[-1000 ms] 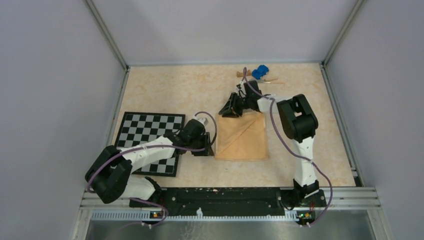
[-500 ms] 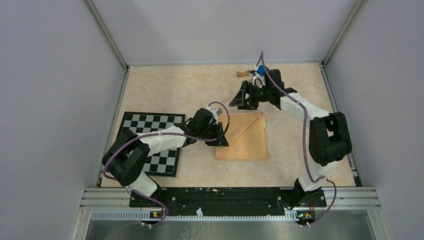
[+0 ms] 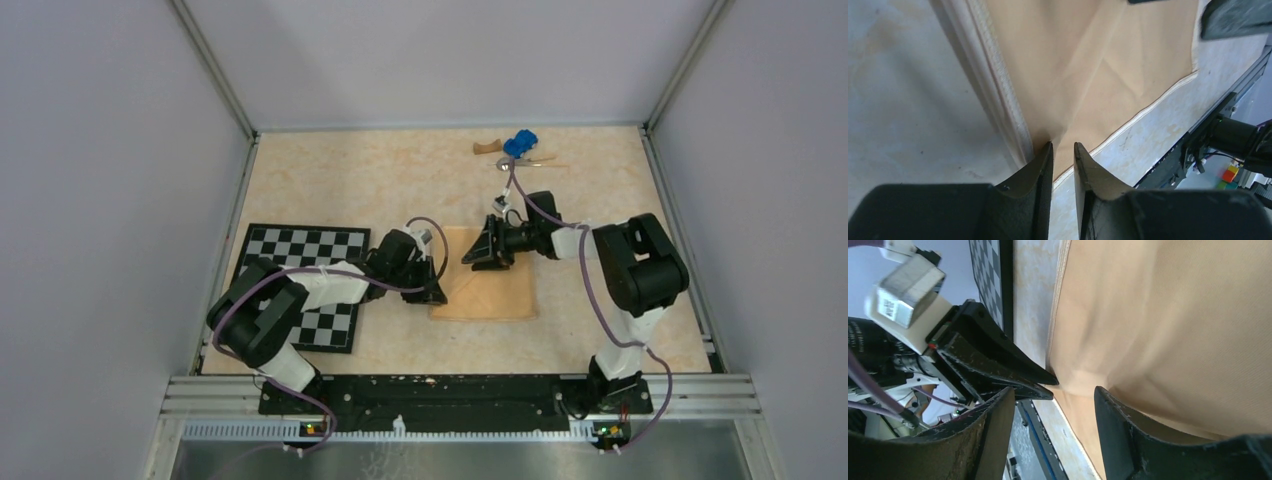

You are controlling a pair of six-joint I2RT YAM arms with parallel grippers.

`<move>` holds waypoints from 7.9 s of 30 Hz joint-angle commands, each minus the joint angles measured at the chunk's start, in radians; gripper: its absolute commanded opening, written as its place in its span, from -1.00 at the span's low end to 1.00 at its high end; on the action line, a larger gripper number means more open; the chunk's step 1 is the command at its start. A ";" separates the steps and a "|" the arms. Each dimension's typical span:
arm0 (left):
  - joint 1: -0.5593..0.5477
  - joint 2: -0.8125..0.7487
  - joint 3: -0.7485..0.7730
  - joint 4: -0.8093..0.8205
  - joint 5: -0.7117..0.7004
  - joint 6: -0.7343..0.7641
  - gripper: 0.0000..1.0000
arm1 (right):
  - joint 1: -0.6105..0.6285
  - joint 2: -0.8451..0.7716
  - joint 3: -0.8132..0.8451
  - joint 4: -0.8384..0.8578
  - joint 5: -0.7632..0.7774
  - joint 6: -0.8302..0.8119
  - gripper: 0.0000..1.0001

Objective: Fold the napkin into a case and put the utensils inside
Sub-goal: Smooth out the upper triangle-folded napkin at the center of the board, then pick up the upper triangle-folded napkin from the center of the board.

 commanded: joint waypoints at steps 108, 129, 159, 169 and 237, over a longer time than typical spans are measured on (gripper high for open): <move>0.190 0.237 0.246 0.066 -0.109 0.093 -0.74 | 0.117 -0.293 0.045 -0.391 0.356 -0.138 0.26; 0.190 0.279 0.270 0.050 -0.131 0.090 -0.80 | 0.367 -0.047 -0.150 0.238 0.164 0.160 -0.01; 0.190 0.311 0.303 0.019 -0.133 0.119 -0.84 | 0.444 -0.175 -0.266 0.097 0.287 0.082 -0.03; 0.192 0.221 0.312 -0.028 -0.037 0.148 -0.58 | 0.480 -0.424 -0.103 -0.410 0.522 -0.124 0.12; 0.325 -0.696 -0.003 -0.439 -0.065 0.230 0.09 | 0.746 0.122 0.318 -0.865 1.193 -0.073 -0.97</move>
